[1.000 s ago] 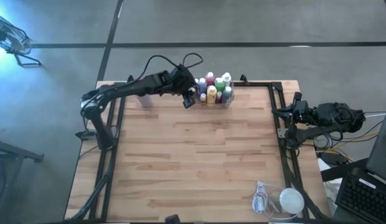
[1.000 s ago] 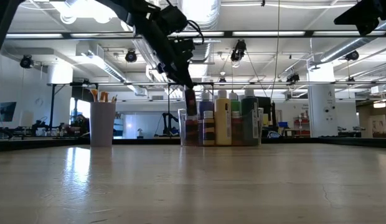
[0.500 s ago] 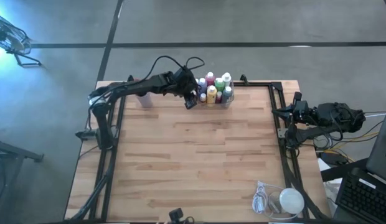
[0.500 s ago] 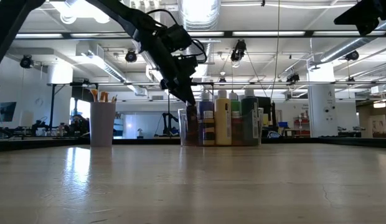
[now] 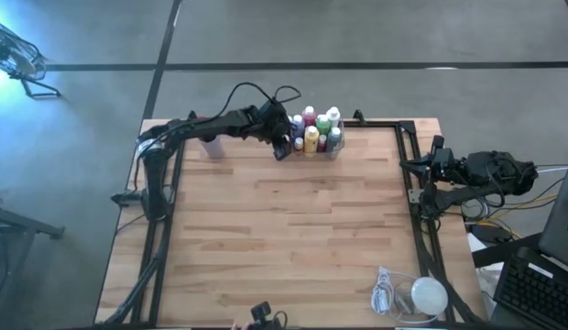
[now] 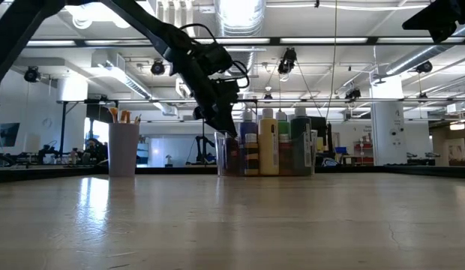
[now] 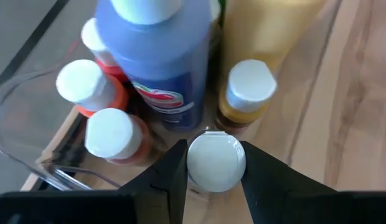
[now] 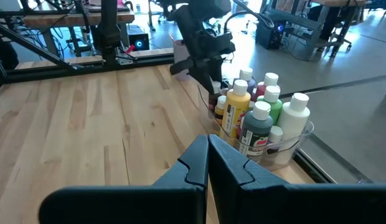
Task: Pick & Place Paint Supplies
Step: Put the black paint bottle into the transparent bin, then return to Home Position
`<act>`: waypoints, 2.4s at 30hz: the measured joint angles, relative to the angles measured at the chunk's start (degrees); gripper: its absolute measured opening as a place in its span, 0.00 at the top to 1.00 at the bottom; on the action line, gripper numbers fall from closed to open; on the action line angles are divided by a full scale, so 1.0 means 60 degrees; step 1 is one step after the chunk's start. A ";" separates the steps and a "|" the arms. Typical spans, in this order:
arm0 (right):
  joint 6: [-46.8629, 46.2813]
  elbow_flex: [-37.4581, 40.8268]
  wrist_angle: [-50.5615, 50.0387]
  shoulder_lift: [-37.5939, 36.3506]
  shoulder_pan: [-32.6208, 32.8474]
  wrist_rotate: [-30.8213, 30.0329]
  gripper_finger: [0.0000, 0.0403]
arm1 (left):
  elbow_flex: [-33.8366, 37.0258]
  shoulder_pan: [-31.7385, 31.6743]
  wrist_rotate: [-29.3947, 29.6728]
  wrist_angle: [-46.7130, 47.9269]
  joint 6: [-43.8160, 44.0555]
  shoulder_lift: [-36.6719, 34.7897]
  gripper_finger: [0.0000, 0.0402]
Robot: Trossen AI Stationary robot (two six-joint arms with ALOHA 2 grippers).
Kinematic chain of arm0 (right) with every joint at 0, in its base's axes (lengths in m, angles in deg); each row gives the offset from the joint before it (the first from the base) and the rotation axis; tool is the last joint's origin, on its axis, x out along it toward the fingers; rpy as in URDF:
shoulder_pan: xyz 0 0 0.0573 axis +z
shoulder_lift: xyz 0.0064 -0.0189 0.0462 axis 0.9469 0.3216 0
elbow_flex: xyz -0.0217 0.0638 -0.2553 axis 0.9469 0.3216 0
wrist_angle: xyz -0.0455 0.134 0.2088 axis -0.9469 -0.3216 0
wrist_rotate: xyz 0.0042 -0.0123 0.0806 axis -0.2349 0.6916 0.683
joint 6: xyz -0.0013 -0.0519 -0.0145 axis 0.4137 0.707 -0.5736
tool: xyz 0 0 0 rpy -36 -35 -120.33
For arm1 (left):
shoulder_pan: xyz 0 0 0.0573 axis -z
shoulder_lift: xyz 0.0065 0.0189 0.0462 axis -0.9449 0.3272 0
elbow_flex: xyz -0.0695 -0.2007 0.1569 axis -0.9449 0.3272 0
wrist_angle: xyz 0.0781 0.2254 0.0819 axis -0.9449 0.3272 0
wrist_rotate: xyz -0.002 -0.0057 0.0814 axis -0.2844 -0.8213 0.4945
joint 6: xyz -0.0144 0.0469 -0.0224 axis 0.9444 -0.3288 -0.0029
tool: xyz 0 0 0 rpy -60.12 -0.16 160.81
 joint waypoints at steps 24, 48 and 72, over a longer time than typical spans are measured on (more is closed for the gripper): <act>0.0001 0.0003 -0.0001 -0.0003 -0.0001 0.0000 0.98 | -0.0040 -0.0243 -0.0479 -0.0108 -0.0068 0.0462 0.62; 0.0003 0.0000 -0.0003 -0.0003 -0.0003 0.0003 0.98 | -0.0011 -0.0207 -0.0403 -0.0086 -0.0171 -0.0576 0.54; 0.0003 0.0002 -0.0003 0.0000 0.0000 0.0000 0.98 | -0.0029 0.0784 -0.0716 -0.0030 0.0681 -0.5357 0.65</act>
